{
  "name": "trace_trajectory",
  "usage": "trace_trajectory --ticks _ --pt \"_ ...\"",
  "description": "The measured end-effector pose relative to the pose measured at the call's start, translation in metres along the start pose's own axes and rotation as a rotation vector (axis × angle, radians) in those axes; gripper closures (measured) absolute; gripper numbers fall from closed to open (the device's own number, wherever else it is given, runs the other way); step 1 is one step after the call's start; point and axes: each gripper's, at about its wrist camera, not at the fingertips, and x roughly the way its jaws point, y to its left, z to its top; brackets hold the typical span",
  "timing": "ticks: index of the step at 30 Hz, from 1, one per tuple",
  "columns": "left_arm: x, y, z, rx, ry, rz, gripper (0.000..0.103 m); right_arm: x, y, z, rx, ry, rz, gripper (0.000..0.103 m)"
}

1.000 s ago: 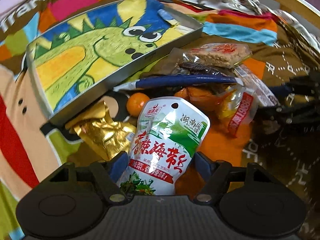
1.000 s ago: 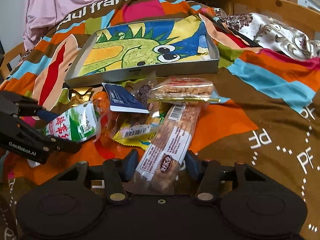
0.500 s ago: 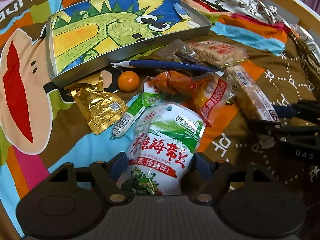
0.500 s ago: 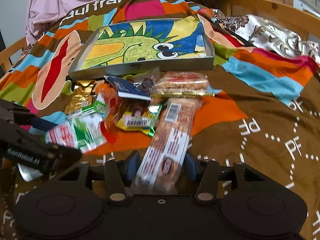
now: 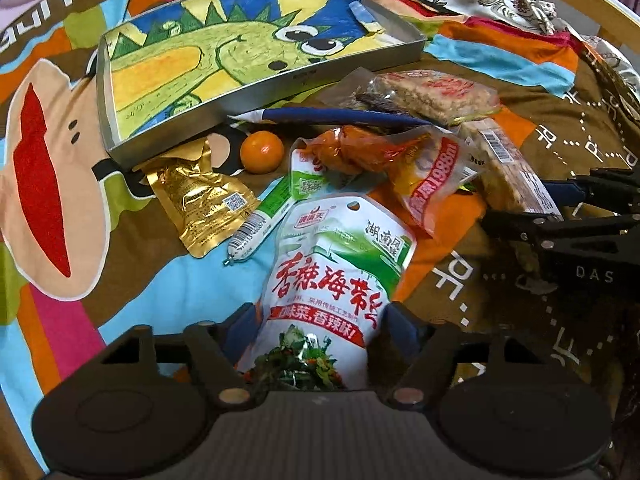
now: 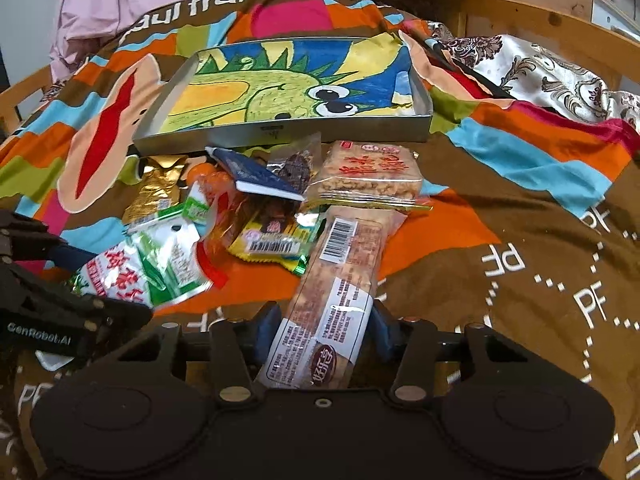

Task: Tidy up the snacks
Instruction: 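Close the left tool on the seaweed pouch while the right tool grips the peanut bar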

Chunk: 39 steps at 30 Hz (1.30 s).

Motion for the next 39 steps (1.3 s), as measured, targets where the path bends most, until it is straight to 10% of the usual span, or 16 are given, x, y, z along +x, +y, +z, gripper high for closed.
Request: trace_trajectory --ticks 18,30,39 --pt "-0.037 0.004 -0.049 -0.305 -0.119 -0.079 0.055 -0.052 0.037 -0.040 -0.382 -0.120 -0.010 0.058" --pt "-0.031 -0.005 -0.056 -0.284 -0.128 -0.030 0.054 -0.019 0.040 -0.044 -0.412 -0.044 -0.056 0.059" --pt "-0.042 -0.001 -0.063 -0.392 -0.138 -0.054 0.063 -0.032 0.057 -0.065 -0.740 -0.193 -0.250 0.063"
